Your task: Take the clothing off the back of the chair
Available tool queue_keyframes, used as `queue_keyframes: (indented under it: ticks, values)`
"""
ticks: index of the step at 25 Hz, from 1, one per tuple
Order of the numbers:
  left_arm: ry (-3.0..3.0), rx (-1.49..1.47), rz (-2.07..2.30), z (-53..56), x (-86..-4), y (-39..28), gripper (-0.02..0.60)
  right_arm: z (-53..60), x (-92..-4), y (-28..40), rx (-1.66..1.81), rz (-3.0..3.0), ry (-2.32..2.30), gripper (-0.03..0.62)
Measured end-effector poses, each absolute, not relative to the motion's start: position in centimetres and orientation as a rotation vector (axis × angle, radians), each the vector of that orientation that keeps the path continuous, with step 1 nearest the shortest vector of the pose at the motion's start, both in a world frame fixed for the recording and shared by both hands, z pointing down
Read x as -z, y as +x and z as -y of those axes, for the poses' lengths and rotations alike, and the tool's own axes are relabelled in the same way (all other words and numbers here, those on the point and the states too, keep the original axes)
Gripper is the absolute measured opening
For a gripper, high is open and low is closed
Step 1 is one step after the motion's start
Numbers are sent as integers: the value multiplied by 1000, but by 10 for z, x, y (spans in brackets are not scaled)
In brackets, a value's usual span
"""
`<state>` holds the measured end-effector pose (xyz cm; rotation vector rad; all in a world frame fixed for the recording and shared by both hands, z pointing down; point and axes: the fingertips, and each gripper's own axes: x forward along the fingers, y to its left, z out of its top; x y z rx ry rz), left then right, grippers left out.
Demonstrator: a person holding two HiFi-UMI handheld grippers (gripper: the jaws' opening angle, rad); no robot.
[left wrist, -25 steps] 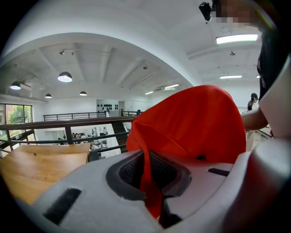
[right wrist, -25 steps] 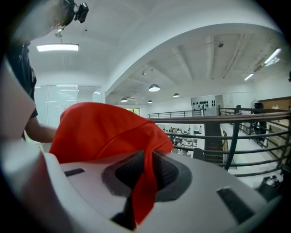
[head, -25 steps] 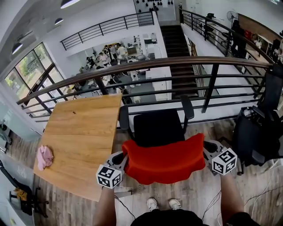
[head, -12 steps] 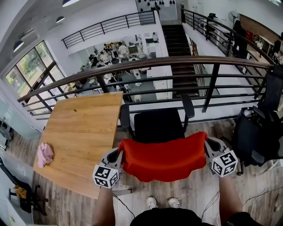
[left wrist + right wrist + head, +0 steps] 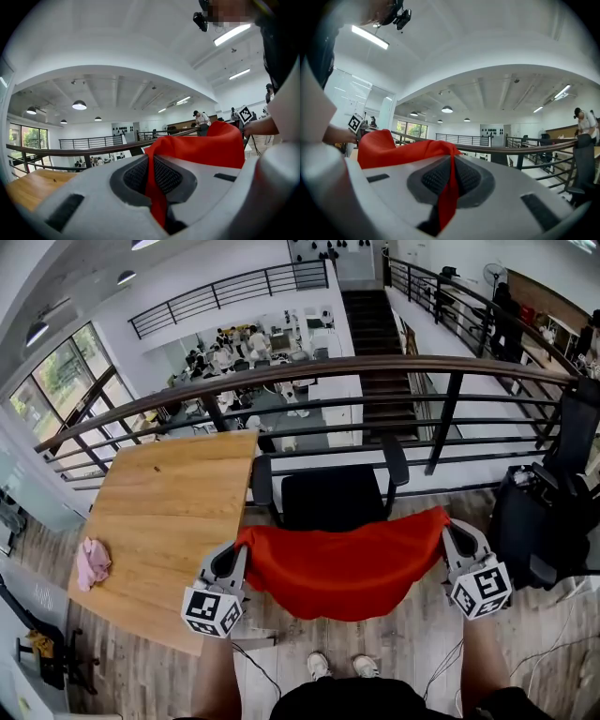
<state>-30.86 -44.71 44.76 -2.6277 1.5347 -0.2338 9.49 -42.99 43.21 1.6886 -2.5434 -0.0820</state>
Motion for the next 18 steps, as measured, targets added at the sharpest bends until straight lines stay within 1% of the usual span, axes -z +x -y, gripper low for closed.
queue_keyframes:
  ticks: [8,18]
  values:
    - [-2553,105,-1490,427,-396,-309,26,403,-375,85,240,2569,1760,21]
    - [-2494,-53,-1389,389,-336,-316,26,351,-325,75,365,2558,1942,21]
